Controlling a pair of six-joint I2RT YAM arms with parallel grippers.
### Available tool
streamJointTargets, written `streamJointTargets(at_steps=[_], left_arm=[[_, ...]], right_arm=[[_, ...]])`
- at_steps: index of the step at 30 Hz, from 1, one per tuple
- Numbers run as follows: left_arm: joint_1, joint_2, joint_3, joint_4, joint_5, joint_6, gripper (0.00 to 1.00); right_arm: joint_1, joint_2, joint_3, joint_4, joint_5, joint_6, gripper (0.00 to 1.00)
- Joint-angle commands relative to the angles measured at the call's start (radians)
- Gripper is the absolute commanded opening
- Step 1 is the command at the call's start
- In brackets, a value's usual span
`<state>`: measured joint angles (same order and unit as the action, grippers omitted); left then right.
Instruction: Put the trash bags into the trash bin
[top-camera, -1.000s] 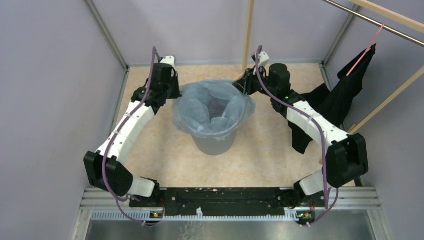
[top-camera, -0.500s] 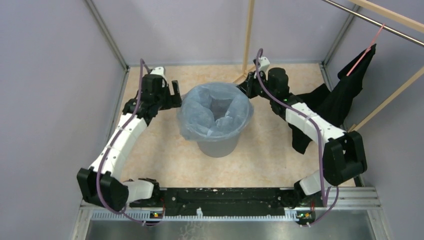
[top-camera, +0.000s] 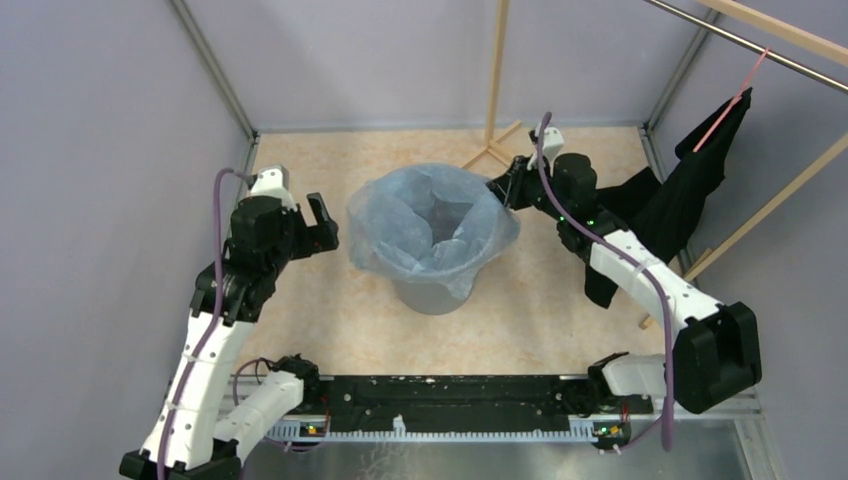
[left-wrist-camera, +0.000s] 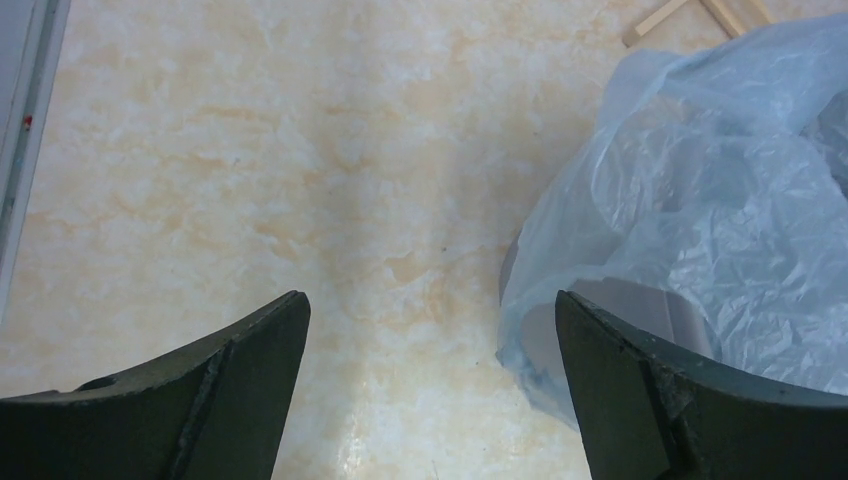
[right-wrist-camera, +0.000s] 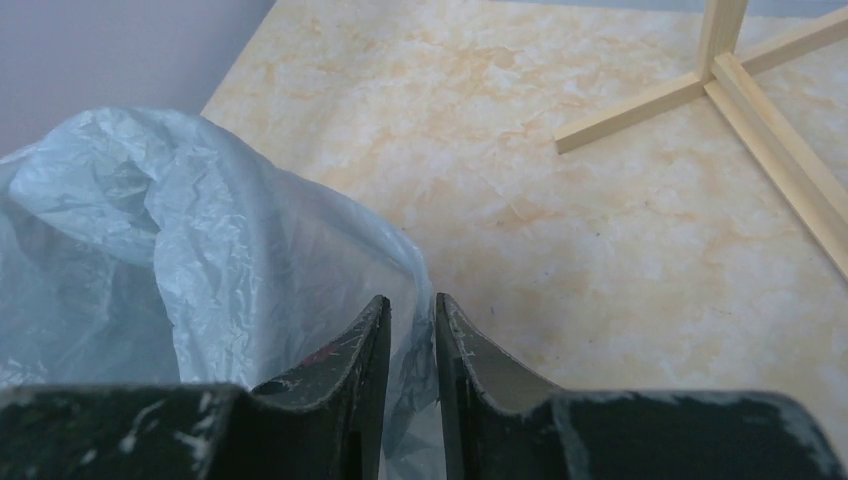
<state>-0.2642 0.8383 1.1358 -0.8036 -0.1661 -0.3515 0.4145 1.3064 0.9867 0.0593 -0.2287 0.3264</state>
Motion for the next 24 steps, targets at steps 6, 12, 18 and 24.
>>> streamJointTargets(at_steps=[6, 12, 18, 24], left_arm=[[0.003, -0.052, -0.176, 0.065, 0.315, -0.125, 0.72], [0.003, 0.056, -0.284, 0.299, 0.480, -0.205, 0.67], [0.003, 0.226, -0.349, 0.519, 0.609, -0.306, 0.76], [0.003, 0.382, -0.382, 0.606, 0.635, -0.319, 0.68]], right_arm=[[-0.006, -0.045, -0.038, 0.035, -0.007, 0.067, 0.25], [-0.006, -0.046, -0.070, 0.064, -0.018, 0.084, 0.25], [-0.006, -0.046, -0.106, 0.098, -0.008, 0.113, 0.24], [-0.006, -0.046, -0.137, 0.115, 0.046, 0.106, 0.25]])
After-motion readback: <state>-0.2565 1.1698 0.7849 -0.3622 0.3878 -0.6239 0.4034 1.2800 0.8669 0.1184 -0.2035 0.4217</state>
